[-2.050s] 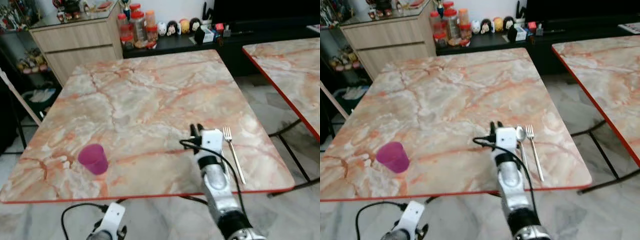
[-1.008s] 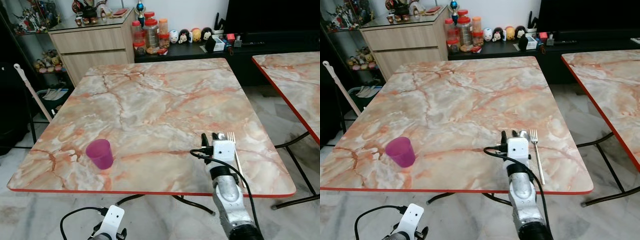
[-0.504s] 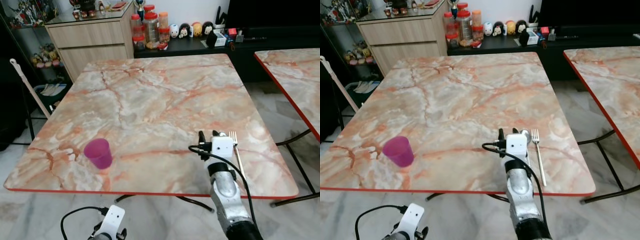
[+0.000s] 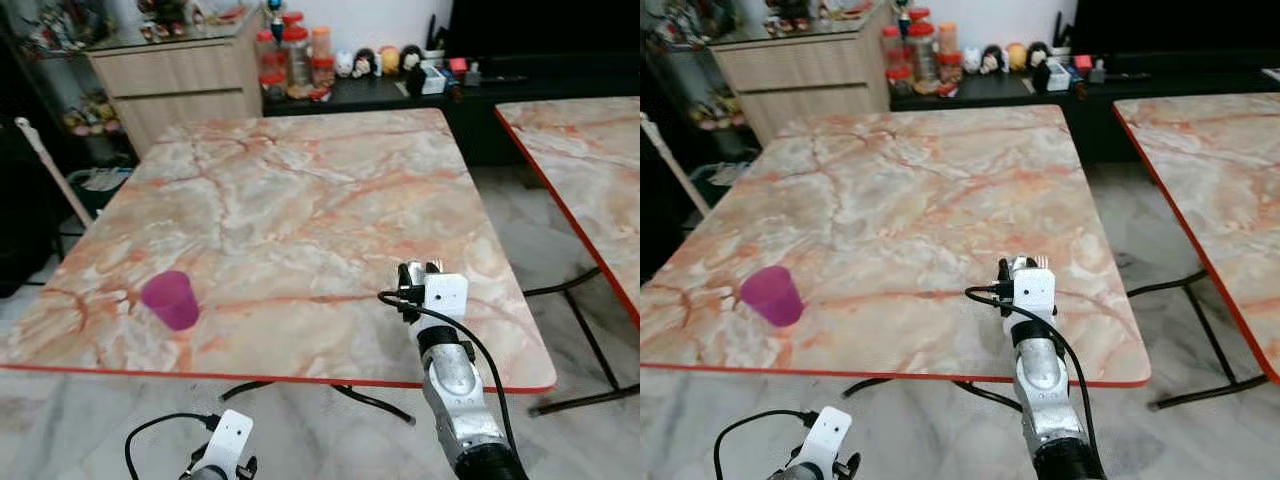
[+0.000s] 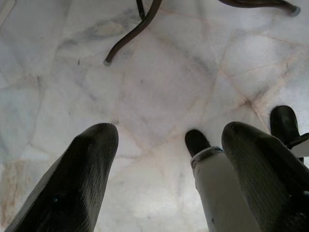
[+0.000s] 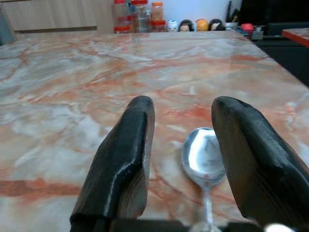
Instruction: Setting the table
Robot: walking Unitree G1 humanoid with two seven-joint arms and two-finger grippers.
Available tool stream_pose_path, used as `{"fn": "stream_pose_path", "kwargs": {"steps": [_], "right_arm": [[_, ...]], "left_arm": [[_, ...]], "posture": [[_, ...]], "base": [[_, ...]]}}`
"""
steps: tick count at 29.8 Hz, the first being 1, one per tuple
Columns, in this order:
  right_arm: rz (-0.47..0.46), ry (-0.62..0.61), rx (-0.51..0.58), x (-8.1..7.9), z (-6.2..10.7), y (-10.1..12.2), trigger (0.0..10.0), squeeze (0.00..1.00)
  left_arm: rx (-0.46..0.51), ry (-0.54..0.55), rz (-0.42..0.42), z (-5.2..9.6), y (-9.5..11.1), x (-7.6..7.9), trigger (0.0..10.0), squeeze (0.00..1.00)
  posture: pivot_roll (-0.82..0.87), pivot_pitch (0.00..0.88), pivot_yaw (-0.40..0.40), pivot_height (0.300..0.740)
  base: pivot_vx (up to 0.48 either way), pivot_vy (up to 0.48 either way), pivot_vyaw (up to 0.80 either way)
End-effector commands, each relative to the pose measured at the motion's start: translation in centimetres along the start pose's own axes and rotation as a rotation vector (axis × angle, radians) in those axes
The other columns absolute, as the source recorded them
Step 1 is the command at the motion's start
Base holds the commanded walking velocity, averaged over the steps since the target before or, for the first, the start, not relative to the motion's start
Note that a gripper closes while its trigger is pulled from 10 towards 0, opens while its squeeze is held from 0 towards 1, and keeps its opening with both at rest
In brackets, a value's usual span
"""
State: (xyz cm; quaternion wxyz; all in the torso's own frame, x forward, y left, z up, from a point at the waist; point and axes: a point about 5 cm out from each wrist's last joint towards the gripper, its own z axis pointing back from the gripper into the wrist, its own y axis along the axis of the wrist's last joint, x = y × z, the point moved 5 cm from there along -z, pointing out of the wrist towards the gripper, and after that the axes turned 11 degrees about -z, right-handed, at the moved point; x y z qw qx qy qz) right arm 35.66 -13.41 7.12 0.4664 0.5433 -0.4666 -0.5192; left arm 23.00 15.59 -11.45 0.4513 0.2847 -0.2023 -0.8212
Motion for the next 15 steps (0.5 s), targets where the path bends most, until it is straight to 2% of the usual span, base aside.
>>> {"fn": "stream_pose_path", "kwargs": {"steps": [1,7,15], "right_arm": [[0.001,0.018,-0.027,-0.6,0.1,-0.4,10.0,0.00],[0.006,-0.035,-0.116,0.2,0.4,-2.1,10.0,0.00],[0.022,-0.059,-0.160,0.8,0.7,-2.9,10.0,0.00]], "left_arm": [[-0.018,0.008,-0.004,0.1,-0.6,-0.4,10.0,0.00],[-0.018,0.004,-0.010,0.1,-0.6,-0.2,10.0,0.00],[-0.021,0.002,-0.012,0.2,-0.7,-0.2,10.0,0.00]], "posture": [[-0.01,0.000,0.073,0.740],[-0.01,0.000,0.070,0.740],[-0.01,0.000,0.067,0.740]], "base": [[0.000,0.000,0.00],[0.000,0.000,0.00],[0.000,0.000,0.00]]}}
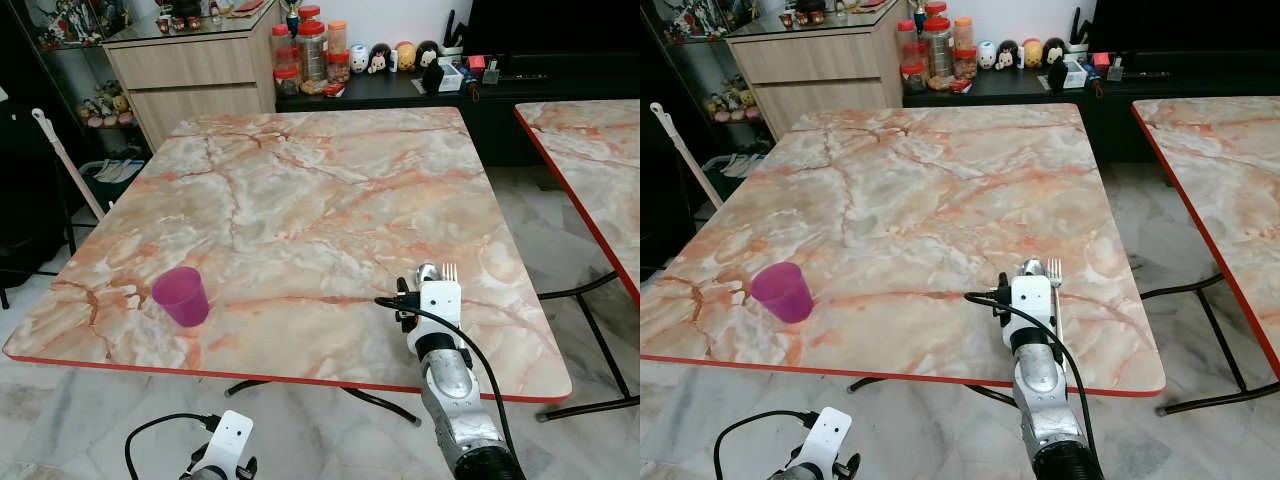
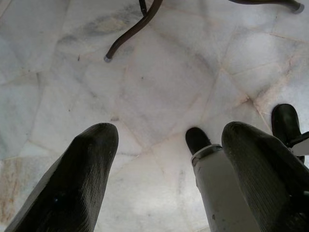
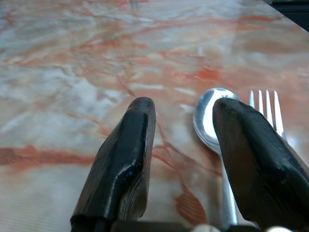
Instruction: Setting the table
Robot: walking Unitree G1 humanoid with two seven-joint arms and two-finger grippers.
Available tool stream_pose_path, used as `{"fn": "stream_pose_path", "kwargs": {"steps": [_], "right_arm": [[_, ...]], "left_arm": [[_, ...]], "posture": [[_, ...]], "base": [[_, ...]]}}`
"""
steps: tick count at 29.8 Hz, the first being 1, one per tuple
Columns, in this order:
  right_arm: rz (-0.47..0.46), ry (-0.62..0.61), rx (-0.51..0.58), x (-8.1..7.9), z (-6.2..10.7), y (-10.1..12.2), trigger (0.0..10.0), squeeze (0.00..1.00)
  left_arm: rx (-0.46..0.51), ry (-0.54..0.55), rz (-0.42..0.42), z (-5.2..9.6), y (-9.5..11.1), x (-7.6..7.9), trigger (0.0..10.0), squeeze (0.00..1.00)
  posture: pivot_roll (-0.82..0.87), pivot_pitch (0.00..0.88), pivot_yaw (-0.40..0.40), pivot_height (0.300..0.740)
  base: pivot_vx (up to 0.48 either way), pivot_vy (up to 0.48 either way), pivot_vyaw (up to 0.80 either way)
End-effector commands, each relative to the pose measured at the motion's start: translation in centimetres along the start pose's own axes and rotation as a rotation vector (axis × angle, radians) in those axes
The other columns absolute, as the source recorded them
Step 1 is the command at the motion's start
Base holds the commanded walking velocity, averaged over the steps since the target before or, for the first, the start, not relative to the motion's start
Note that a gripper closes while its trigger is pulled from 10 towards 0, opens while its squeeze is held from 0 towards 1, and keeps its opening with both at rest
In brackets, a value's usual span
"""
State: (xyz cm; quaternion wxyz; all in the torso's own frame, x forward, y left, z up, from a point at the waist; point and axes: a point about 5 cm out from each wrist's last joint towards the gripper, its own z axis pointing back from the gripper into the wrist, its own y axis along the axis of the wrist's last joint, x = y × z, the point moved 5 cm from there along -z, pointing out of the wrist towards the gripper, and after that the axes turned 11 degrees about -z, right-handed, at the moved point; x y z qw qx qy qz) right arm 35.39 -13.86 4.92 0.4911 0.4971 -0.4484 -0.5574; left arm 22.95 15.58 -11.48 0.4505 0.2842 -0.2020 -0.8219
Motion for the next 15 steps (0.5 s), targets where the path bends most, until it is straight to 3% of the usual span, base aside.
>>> {"fn": "stream_pose_path", "kwargs": {"steps": [1,15], "right_arm": [[0.009,-0.020,-0.042,0.3,0.3,-0.9,10.0,0.00],[0.004,-0.051,-0.009,1.7,1.8,-0.1,10.0,0.00]], "left_arm": [[-0.020,0.003,-0.011,0.1,-0.7,-0.2,10.0,0.00],[-0.019,0.003,-0.003,0.1,-0.7,-0.3,10.0,0.00]], "posture": [[-0.01,0.000,0.067,0.740],[-0.02,0.000,0.071,0.740]], "base": [[0.000,0.000,0.00],[0.000,0.000,0.00]]}}
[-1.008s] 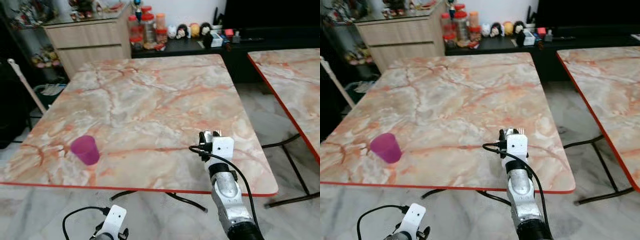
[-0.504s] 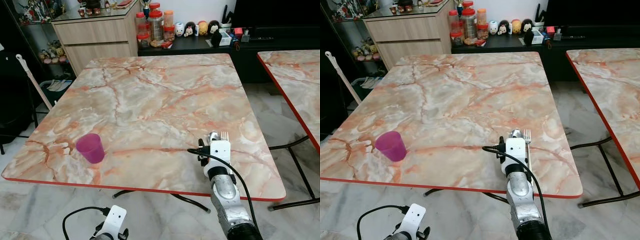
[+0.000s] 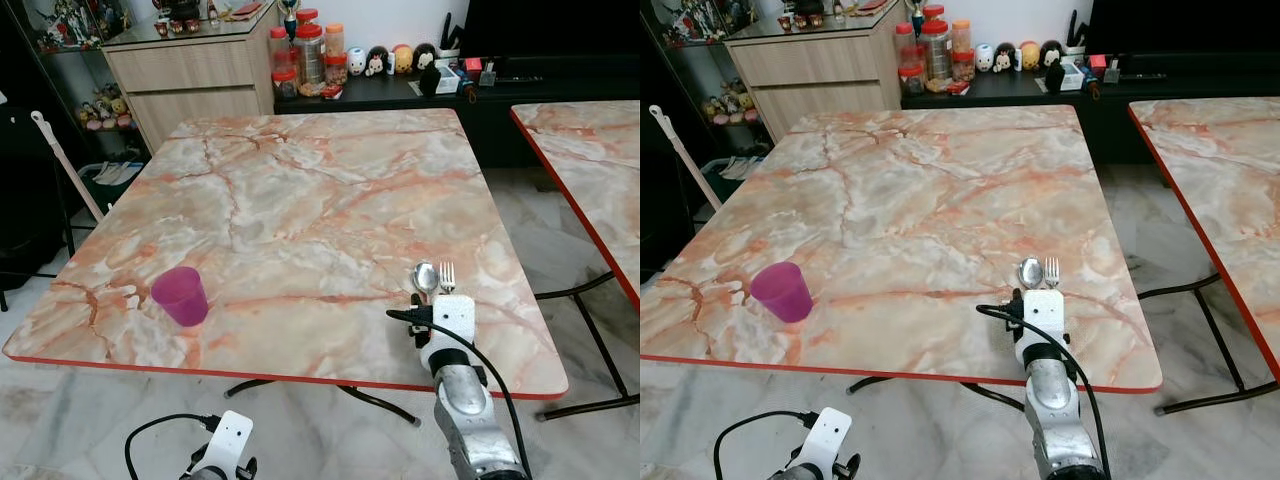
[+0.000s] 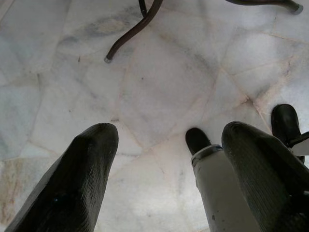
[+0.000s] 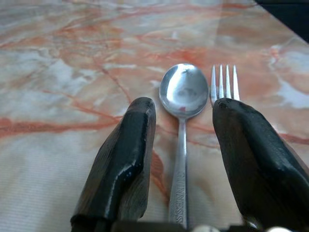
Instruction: Setting the table
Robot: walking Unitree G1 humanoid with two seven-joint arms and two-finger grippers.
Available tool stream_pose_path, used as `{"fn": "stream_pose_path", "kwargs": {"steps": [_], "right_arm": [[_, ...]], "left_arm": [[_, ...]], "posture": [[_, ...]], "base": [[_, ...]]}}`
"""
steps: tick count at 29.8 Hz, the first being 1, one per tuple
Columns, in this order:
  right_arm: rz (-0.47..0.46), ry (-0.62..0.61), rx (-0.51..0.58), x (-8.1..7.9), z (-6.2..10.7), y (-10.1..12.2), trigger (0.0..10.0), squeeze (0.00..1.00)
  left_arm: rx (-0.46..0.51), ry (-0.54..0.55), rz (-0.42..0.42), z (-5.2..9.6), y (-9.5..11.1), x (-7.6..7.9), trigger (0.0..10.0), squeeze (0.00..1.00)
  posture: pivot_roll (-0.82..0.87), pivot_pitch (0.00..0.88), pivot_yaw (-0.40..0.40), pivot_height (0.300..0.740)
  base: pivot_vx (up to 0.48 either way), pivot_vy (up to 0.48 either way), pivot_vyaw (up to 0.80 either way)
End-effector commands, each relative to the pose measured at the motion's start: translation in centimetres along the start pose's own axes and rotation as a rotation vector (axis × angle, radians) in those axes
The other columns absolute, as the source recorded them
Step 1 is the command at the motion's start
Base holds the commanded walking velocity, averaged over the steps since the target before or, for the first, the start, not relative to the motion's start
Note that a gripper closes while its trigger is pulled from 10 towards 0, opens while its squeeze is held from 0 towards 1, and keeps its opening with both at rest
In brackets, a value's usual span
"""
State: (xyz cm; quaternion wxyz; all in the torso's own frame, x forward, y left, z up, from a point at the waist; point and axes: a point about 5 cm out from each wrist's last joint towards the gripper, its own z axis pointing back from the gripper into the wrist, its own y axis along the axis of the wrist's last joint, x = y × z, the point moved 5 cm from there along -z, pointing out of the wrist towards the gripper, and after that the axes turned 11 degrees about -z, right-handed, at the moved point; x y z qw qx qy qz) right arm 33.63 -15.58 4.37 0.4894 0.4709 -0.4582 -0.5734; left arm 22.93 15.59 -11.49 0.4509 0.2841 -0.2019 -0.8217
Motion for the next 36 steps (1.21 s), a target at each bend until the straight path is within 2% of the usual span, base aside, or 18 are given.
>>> {"fn": "stream_pose_path", "kwargs": {"steps": [1,11,12,20,21,27,36], "right_arm": [[-0.013,0.005,0.019,-0.1,0.1,0.5,10.0,0.00],[-0.050,-0.008,0.013,0.3,-0.5,0.8,10.0,0.00],[-0.062,-0.002,0.016,0.3,-0.6,0.9,10.0,1.00],[-0.089,0.002,0.011,-0.2,-1.4,1.1,10.0,1.00],[-0.094,0.005,0.004,-0.4,-1.5,1.0,10.0,0.00],[-0.094,0.007,-0.005,-0.7,-1.6,0.8,10.0,0.00],[-0.087,-0.032,-0.044,-0.1,-1.6,-0.1,10.0,0.00]], "left_arm": [[-0.018,0.002,-0.004,0.1,-0.6,-0.3,10.0,0.00],[-0.019,-0.003,-0.006,0.1,-0.6,-0.2,10.0,0.00],[-0.019,-0.003,-0.005,0.1,-0.5,-0.2,10.0,0.00],[-0.020,-0.001,-0.002,0.1,-0.5,-0.3,10.0,0.00],[-0.020,-0.001,-0.001,0.1,-0.5,-0.3,10.0,0.00],[-0.019,-0.001,-0.001,0.0,-0.4,-0.3,10.0,0.00],[-0.020,-0.005,-0.001,0.1,-0.5,-0.2,10.0,0.00]], "posture": [[-0.02,0.000,0.071,0.740],[-0.02,0.000,0.075,0.740],[-0.02,0.000,0.075,0.740],[-0.02,0.000,0.073,0.740],[-0.02,0.000,0.073,0.740],[-0.02,0.000,0.074,0.740],[-0.02,0.000,0.073,0.740]], "base": [[0.000,0.000,0.00],[0.000,0.000,0.00],[0.000,0.000,0.00],[0.000,0.000,0.00],[0.000,0.000,0.00],[0.000,0.000,0.00],[0.000,0.000,0.00]]}}
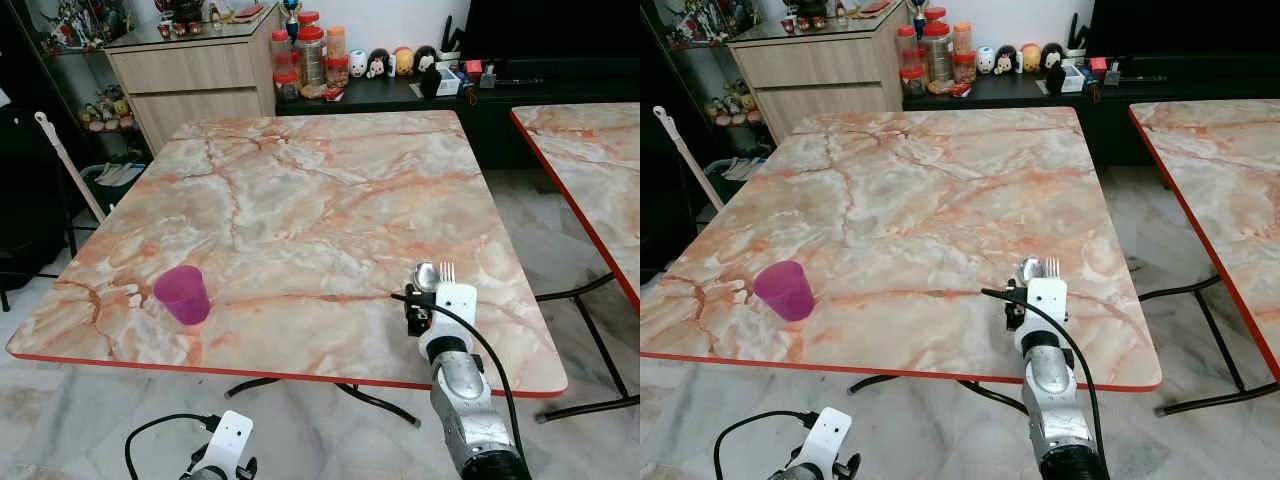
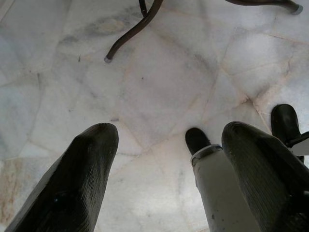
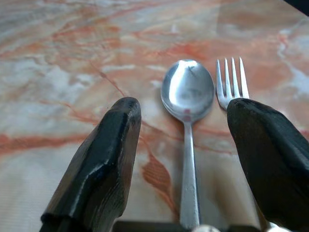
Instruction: Setting the table
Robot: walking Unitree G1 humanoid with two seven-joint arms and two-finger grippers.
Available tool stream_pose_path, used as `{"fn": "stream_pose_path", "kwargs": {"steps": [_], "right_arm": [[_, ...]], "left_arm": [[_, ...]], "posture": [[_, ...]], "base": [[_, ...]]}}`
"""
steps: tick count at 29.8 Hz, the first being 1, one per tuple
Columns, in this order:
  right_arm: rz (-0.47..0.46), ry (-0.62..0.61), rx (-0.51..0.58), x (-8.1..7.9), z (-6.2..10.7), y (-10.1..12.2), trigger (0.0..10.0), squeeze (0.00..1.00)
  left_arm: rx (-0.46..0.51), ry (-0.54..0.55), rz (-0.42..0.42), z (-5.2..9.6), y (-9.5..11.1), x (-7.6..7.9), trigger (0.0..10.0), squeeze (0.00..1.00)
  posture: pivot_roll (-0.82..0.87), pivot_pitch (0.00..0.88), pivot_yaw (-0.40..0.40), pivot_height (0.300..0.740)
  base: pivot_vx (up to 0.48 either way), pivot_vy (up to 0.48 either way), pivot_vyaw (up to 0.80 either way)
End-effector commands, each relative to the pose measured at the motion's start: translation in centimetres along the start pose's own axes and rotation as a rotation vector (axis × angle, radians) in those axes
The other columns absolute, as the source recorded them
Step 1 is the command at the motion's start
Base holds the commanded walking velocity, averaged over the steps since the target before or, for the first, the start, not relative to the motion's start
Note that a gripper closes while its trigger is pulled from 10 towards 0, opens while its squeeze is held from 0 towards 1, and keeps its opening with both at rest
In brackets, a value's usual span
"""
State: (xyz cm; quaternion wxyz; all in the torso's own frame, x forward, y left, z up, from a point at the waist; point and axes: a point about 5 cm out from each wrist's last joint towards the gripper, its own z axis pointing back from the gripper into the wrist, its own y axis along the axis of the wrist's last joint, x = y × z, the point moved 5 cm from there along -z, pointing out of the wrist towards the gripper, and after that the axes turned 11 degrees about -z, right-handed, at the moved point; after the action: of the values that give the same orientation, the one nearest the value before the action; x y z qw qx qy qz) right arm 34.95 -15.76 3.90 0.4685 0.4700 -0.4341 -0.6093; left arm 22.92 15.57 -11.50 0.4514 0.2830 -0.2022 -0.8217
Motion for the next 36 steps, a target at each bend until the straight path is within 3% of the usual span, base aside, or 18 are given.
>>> {"fn": "stream_pose_path", "kwargs": {"steps": [1,18,36], "right_arm": [[-0.011,-0.004,-0.001,-0.3,-0.3,0.2,10.0,0.00],[-0.002,-0.028,-0.056,-0.5,-1.1,-0.5,10.0,0.00],[-0.073,-0.104,-0.143,0.1,-1.2,-1.8,10.0,0.00]], "left_arm": [[-0.019,-0.003,-0.002,0.1,-0.5,-0.2,10.0,0.00],[-0.022,-0.009,-0.014,0.1,-0.6,0.0,10.0,0.00],[-0.028,-0.015,-0.011,0.1,-0.6,0.0,10.0,0.00]], "posture": [[-0.02,0.000,0.073,0.740],[-0.01,0.000,0.066,0.740],[-0.01,0.000,0.070,0.740]], "base": [[0.000,0.000,0.00],[0.000,0.000,0.00],[0.000,0.000,0.00]]}}
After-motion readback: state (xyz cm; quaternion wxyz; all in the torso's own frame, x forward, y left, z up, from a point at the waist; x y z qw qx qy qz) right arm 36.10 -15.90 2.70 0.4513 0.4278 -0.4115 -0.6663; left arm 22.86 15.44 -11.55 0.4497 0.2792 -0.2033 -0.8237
